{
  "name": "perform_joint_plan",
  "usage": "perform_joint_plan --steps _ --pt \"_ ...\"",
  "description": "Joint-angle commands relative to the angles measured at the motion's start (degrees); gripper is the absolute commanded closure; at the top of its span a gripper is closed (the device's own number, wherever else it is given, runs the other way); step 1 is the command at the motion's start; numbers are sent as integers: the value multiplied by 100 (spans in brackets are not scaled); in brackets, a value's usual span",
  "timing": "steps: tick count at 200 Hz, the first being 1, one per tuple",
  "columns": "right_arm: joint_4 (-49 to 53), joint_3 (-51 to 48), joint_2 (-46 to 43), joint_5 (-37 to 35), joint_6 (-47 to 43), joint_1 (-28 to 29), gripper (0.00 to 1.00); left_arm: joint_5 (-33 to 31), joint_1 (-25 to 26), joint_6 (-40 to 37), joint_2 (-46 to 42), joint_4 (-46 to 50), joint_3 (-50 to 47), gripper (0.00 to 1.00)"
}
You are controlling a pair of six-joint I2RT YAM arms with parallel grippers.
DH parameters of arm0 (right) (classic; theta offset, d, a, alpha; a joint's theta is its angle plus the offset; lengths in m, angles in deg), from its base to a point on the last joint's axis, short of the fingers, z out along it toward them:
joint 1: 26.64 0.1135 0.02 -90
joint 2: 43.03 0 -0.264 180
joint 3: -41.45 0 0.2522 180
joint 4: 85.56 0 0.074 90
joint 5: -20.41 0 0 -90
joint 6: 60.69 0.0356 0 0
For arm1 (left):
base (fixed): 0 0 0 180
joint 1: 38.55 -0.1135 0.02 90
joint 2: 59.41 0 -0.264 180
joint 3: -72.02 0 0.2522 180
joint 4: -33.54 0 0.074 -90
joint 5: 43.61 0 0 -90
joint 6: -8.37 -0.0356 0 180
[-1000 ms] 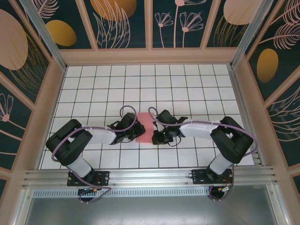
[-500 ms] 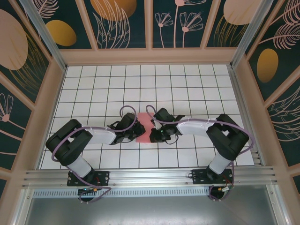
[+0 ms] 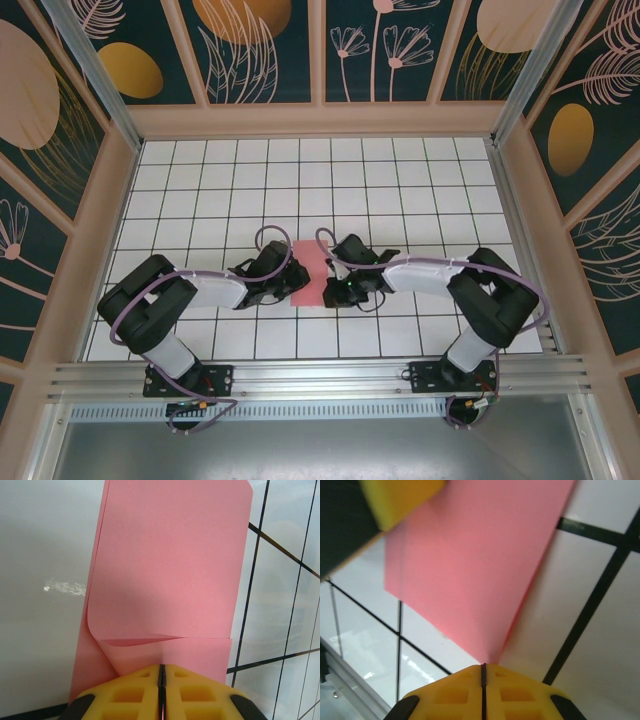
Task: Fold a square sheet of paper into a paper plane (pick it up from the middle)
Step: Fold the triangle a second time at the center of the table.
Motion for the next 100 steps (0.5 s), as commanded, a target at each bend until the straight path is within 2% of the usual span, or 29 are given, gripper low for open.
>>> perform_joint_plan --steps 1,51,100 --pt "-45 302 -206 -9 -10 -13 90 -132 -47 36 55 586 -195 89" --pt "-55 487 546 -34 -88 -40 90 -96 -48 27 77 557 -172 89" --pt "2 142 757 -36 -83 -52 90 -113 -48 22 12 582 -147 89"
